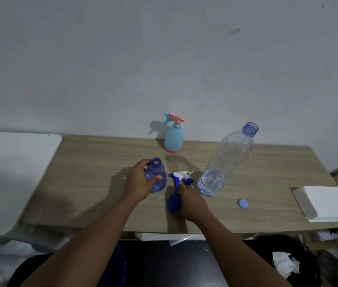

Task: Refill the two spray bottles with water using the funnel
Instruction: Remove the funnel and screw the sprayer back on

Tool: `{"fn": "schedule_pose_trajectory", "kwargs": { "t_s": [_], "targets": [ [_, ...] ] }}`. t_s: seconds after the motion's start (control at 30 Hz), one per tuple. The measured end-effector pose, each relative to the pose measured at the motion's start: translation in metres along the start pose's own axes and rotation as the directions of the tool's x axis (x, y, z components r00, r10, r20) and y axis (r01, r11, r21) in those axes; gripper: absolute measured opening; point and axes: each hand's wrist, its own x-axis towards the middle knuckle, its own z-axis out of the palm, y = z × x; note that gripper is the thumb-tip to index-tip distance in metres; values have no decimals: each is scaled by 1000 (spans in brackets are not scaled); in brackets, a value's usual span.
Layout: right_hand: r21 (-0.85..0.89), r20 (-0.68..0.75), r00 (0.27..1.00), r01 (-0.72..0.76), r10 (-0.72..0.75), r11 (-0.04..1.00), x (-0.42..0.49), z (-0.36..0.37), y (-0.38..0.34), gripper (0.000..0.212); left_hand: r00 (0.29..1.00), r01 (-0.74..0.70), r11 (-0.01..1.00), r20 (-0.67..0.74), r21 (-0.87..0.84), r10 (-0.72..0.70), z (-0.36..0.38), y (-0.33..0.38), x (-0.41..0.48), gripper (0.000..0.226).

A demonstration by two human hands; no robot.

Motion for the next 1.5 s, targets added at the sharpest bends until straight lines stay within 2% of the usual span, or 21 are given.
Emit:
{"fn": "schedule_pose_trajectory", "kwargs": {
  "t_s": [0.13, 0.2, 0.23, 0.3, 0.37, 0.4, 0.47, 0.53, 0.63, 0.83, 0.93, 1.0, 1.07, 1.2, 1.3, 1.5],
  "targets": [
    [99, -20, 1000, 11, -9, 995, -6, 0, 6, 90, 1000, -2, 1000, 3, -15, 2, 1, -4, 1, 54],
    [243, -80, 997, 26, -7, 970, -12, -4, 12, 97, 1000, -7, 1000, 5, -21, 8, 1, -7, 1, 52],
    [312, -151, 989, 49, -1, 949, -15, -7, 14, 94, 1000, -9, 1000, 4, -28, 9, 1, -7, 1, 52],
    [381, -286, 957, 79, 37, 921, -11, -12, 17, 65, 1000, -7, 999, 2, -42, 7, 1, -7, 1, 52],
    [356, -292, 952, 20, 90, 934, 2, -19, 14, 33, 1000, -2, 999, 11, -48, 2, 2, -8, 1, 53],
    [312, -271, 955, -31, 120, 949, 10, -20, 10, 28, 1000, 1, 999, 13, -48, 0, 2, -8, 1, 54],
    [198, -220, 962, -116, 159, 973, 24, -23, 3, 25, 1000, -3, 999, 5, -42, 3, 2, -9, 1, 55],
    [153, -166, 971, -144, 169, 978, 33, -26, -4, 23, 1000, -11, 1000, 0, -29, 11, 2, -11, 3, 55],
    [211, -122, 979, -135, 163, 968, 48, -27, -5, 28, 1000, -11, 999, -7, -31, 10, 3, -12, 3, 54],
    [275, -192, 971, -90, 146, 957, 49, -33, -10, 19, 1000, 0, 999, -12, -47, 0, 5, -15, 4, 56],
    [285, -385, 915, -5, 119, 958, 44, -60, -23, 19, 1000, -18, 999, -19, -47, 17, 4, -15, 3, 57],
    [394, -512, 852, 124, 106, 911, 35, -86, -37, 22, 1000, -22, 998, -15, -54, 21, 4, -17, 4, 58],
    [479, -629, 773, 303, 82, 824, 21, -114, -52, 24, 1000, 5, 998, -10, -60, -5, 5, -18, 4, 56],
    [569, -768, 634, 610, 90, 552, -9, -150, -82, 26, 996, 90, 989, 19, -116, -88, 5, -12, 3, 40],
    [584, -784, 616, 689, 78, 430, -19, -153, -96, 27, 996, 89, 990, 23, -109, -87, 4, -11, 4, 41],
    [560, -797, 603, 724, 25, 402, -18, -142, -107, 26, 996, 82, 995, 31, -61, -81, 0, -5, 2, 51]
  ]
}}
